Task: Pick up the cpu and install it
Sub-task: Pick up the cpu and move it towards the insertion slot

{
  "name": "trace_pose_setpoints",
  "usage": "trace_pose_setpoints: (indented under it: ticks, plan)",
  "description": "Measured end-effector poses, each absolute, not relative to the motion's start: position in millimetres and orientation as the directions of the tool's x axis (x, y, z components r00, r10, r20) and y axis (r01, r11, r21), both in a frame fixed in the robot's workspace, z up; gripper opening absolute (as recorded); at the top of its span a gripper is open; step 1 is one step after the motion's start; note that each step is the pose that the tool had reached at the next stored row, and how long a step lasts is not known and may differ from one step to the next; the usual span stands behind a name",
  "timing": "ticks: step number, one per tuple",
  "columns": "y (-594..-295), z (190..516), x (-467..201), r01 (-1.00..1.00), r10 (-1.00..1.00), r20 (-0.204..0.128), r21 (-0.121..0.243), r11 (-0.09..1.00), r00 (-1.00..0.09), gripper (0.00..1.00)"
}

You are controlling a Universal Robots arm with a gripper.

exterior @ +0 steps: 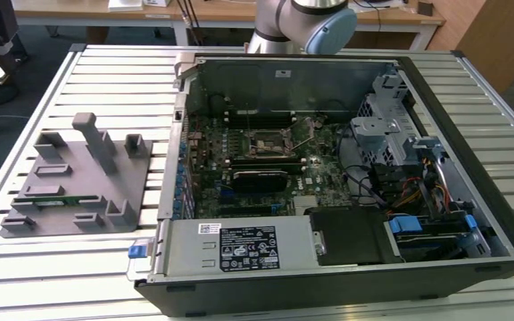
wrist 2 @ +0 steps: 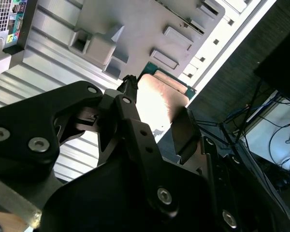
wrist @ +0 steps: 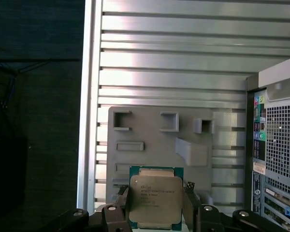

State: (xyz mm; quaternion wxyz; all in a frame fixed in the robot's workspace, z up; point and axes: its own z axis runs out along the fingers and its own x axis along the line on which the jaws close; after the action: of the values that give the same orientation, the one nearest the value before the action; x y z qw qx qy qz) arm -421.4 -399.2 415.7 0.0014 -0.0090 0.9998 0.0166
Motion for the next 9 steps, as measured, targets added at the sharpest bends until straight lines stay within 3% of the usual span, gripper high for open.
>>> trace_pose_setpoints:
  ticks: [9]
  plan:
    - [-399.0, 415.7, -414.3, -0.018, -0.018, -0.003, 0.033, 0.999, -1.0, 0.53]
